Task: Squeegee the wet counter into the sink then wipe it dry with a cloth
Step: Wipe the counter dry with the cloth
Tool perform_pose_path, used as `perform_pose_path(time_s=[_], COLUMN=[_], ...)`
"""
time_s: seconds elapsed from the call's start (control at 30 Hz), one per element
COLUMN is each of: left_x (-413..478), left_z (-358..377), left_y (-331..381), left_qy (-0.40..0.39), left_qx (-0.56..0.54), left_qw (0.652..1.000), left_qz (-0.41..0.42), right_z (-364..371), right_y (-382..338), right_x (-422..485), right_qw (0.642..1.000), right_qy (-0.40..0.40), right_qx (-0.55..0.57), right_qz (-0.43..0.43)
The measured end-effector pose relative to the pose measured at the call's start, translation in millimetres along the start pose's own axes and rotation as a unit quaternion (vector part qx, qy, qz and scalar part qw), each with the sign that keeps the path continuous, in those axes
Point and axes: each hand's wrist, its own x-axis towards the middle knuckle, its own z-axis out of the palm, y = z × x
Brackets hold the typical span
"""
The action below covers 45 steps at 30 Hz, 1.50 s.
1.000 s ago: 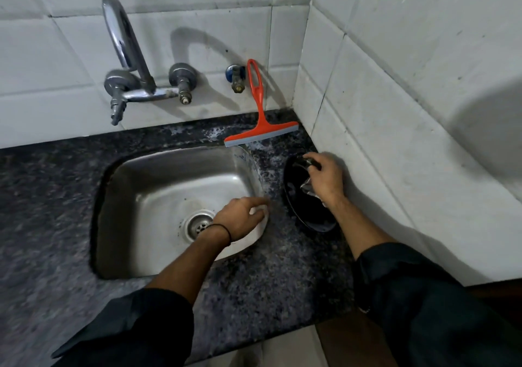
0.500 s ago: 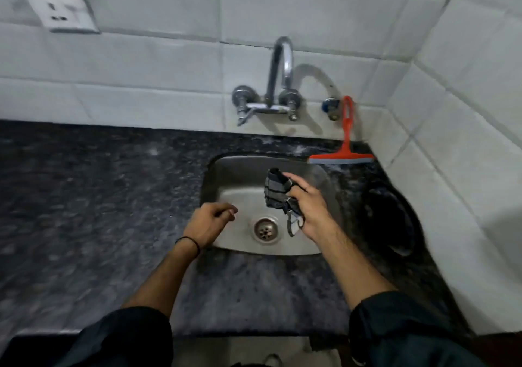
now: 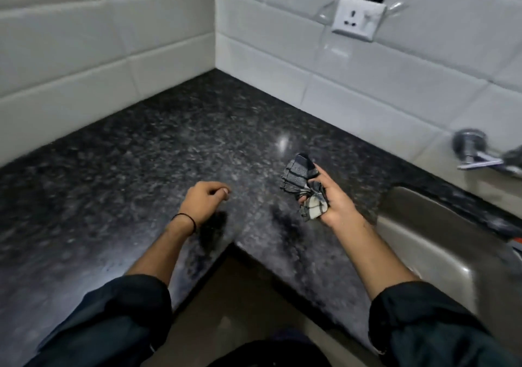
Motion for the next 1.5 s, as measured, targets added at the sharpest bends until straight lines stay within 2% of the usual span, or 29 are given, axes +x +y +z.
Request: perform_pose_path(time_s=[0.17,0.3,0.4,0.53,0.6,0.67,0.73,0.8,0.83,0.93,1.0,1.1,1.13,1.27,1.43,1.5], left_x=[33.1,79.9,109.6,196.6,239.6,275.2,310.7,335.0,345.0,362.1,363.9,363.8,364.0,364.4,364.0,364.3], left_z=[-55.2,-88.2,-101.4,-121.6,-128.2,-130.8,-133.1,-134.1,-133.7,-131.0,-127.8,-123.3,-122.9,-121.9,-122.0,-122.3], left_y=[-23.4,-37.5,-39.4,-45.0,-46.2,-50.6,-62.4,-77.4,-85.8,-110.6,-123.9,-134.6,-135.3,-137.3,-136.9,-135.2], left_qy=[0.055,0.076,0.072,0.065,0.075,0.079,0.093,0.131,0.155,0.201,0.194,0.194,0.198,0.207,0.206,0.202], left_qx=[-0.008,-0.014,0.006,0.117,0.176,0.225,0.261,0.291,0.309,0.360,0.370,0.359,0.357,0.350,0.351,0.347], left_qw=[0.998,0.995,0.996,0.988,0.980,0.971,0.961,0.948,0.938,0.908,0.902,0.905,0.905,0.906,0.905,0.908], left_qz=[-0.032,-0.057,-0.053,-0.076,-0.058,-0.027,-0.009,-0.007,-0.012,-0.071,-0.111,-0.120,-0.118,-0.118,-0.120,-0.119], right_z=[61.5,104.0,130.6,185.4,211.0,226.3,234.0,232.0,229.7,217.3,207.8,197.4,196.0,196.3,223.4,238.8], right_y=[-1.8,-11.6,-20.7,-34.2,-43.9,-52.3,-57.1,-55.9,-52.6,-33.5,-13.5,12.4,11.9,-9.0,7.5,24.9], right_x=[67.8,144.4,189.8,301.3,356.1,406.2,459.4,502.3,523.6,577.0,596.2,609.6,613.5,642.3,654.0,636.7], right_qw=[0.998,0.995,0.994,0.992,0.991,0.989,0.979,0.946,0.909,0.751,0.675,0.528,0.500,0.456,0.495,0.506], right_qy=[-0.036,-0.057,-0.062,-0.059,-0.098,-0.125,-0.118,-0.094,-0.078,-0.067,-0.111,-0.157,-0.163,-0.135,-0.030,-0.013], right_qx=[-0.043,-0.057,-0.079,-0.088,-0.069,-0.078,-0.160,-0.294,-0.383,-0.599,-0.676,-0.788,-0.801,-0.825,-0.825,-0.826], right_qz=[0.025,0.059,0.052,0.070,0.059,0.018,-0.032,-0.096,-0.143,-0.270,-0.273,-0.275,-0.286,-0.304,-0.271,-0.250])
